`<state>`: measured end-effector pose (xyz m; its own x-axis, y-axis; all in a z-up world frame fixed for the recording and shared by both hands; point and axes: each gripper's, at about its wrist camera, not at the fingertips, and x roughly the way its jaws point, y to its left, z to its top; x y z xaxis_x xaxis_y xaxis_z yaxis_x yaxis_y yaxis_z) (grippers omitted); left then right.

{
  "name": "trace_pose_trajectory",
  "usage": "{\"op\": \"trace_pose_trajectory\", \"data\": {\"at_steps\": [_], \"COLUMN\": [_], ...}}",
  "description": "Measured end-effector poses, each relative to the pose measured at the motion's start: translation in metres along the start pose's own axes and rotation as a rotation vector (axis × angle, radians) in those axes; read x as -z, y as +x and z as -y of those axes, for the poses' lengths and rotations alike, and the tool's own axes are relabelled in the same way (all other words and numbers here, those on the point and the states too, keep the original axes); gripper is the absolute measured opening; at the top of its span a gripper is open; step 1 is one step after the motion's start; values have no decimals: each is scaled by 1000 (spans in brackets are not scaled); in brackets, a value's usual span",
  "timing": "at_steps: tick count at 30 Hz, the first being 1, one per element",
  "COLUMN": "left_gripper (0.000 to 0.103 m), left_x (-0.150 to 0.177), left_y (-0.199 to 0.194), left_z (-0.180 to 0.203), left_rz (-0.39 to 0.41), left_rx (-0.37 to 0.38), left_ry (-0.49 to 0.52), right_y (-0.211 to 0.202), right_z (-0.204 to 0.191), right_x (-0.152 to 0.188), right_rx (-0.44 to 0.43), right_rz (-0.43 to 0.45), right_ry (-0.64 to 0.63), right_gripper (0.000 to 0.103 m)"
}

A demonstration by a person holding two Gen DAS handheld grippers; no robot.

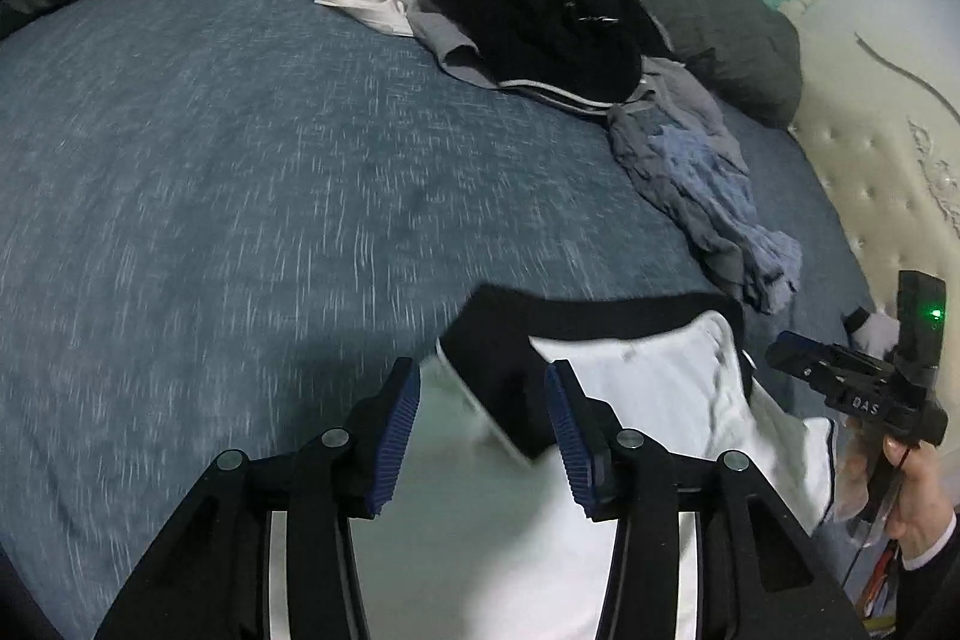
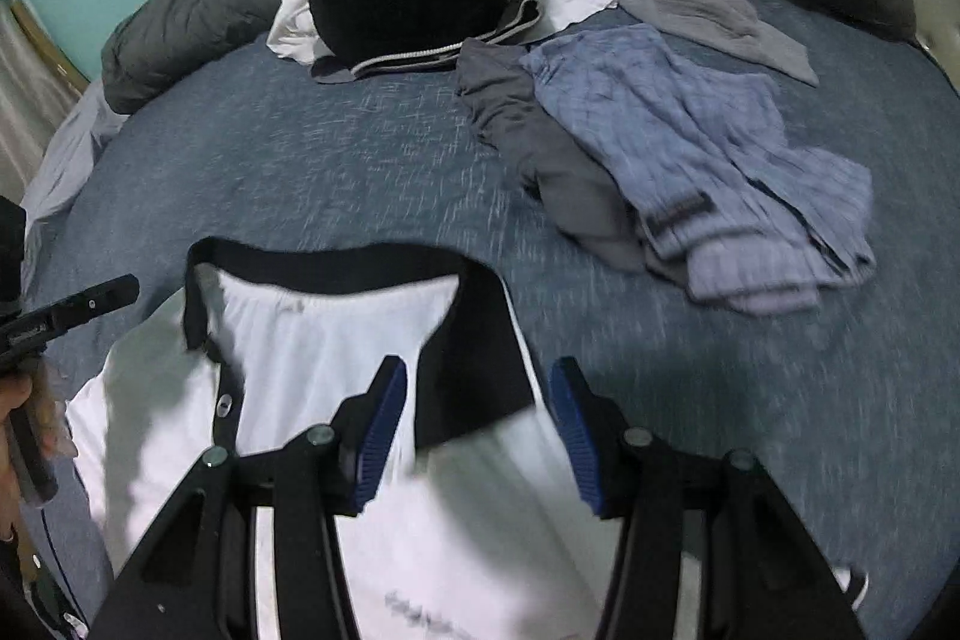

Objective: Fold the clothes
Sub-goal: 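Grasp the black collar with both grippers and lift it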

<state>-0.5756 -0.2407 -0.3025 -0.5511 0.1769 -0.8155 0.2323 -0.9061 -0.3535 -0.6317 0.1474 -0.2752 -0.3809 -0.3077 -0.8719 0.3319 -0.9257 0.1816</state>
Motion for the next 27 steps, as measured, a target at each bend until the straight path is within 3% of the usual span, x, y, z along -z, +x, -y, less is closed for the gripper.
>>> {"op": "trace_pose_trajectory", "data": {"at_steps": [1, 13, 17, 19, 20, 23, 27], "left_gripper": [49, 52, 47, 31, 25, 13, 11], "left_x": [-4, -26, -18, -15, -13, -15, -23], "left_y": [6, 45, 59, 61, 61, 56, 43], "left_z": [0, 4, 6, 7, 7, 8, 13], "left_rz": [-7, -38, -64, -64, -61, -39, 10], "left_rx": [-1, -5, 5, 0, -3, -13, -38], "left_ry": [-1, 31, 55, 70, 76, 83, 95], "right_y": [5, 52, 61, 61, 60, 54, 40], "right_z": [-1, -14, -12, -18, -22, -29, -34], "right_x": [-5, -21, -20, -17, -15, -14, -24], "right_rx": [5, 135, 118, 128, 138, 158, 166], "right_rz": [1, -37, -52, -38, -27, 7, 70], "right_ry": [-5, -133, -143, -177, -196, -236, -248], "right_gripper": [64, 63, 36, 13, 7, 4, 4]}}
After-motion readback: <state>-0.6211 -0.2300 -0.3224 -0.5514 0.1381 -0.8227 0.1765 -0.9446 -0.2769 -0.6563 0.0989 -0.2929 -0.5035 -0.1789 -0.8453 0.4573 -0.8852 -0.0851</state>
